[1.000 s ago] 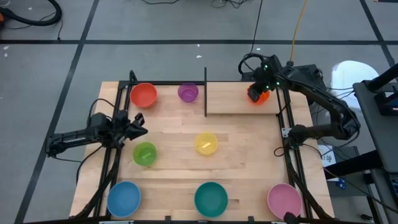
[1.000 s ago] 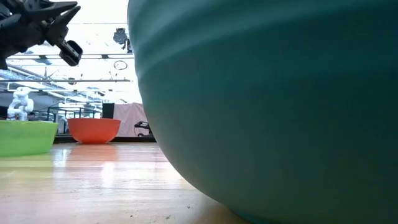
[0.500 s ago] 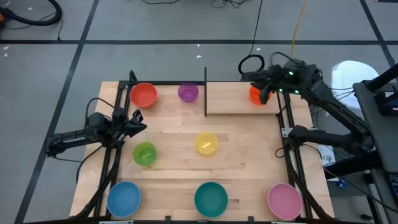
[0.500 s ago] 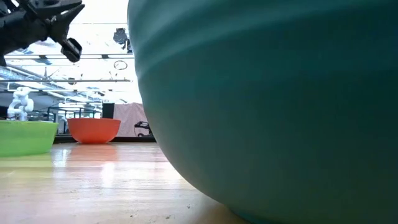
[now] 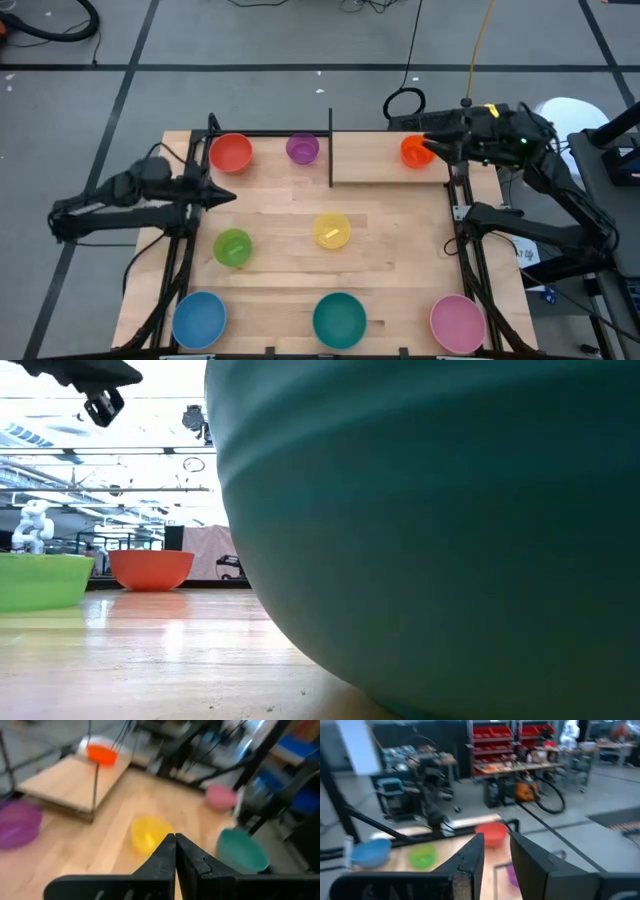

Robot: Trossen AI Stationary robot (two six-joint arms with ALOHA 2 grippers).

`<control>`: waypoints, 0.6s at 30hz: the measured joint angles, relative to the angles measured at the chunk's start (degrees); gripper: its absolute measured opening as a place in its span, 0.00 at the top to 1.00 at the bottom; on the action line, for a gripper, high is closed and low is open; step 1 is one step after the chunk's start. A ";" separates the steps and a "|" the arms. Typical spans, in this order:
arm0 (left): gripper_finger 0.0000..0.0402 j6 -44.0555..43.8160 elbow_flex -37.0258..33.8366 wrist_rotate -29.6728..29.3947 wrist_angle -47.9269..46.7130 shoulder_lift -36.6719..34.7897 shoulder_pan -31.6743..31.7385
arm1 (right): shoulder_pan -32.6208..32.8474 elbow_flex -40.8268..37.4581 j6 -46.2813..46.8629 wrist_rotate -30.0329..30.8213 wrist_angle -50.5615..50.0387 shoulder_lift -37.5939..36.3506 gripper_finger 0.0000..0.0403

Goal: Place and stack bowls onto a shelf
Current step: Stack the small green bowl on top of the small orange bowl on the shelf

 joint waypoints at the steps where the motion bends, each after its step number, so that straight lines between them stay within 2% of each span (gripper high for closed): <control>1: 0.99 -0.29 2.00 -0.30 -2.29 2.41 0.00 | 0.18 0.00 0.28 -0.91 0.37 -0.41 0.79; 5: 0.98 -7.91 7.15 0.83 -9.38 10.14 0.00 | 0.42 0.00 0.40 -4.15 1.10 -1.89 0.79; 9: 0.95 -19.66 7.86 4.07 -10.00 16.02 -0.03 | 0.42 0.00 -0.50 -5.57 1.11 -2.87 0.79; 14: 0.87 -26.65 7.86 11.35 -9.99 22.33 -0.38 | 0.42 0.00 -1.57 -6.00 1.09 -3.44 0.79; 18: 0.79 -27.90 7.86 11.75 -10.02 26.74 -2.11 | 0.42 0.00 -1.66 -8.70 1.05 -3.50 0.79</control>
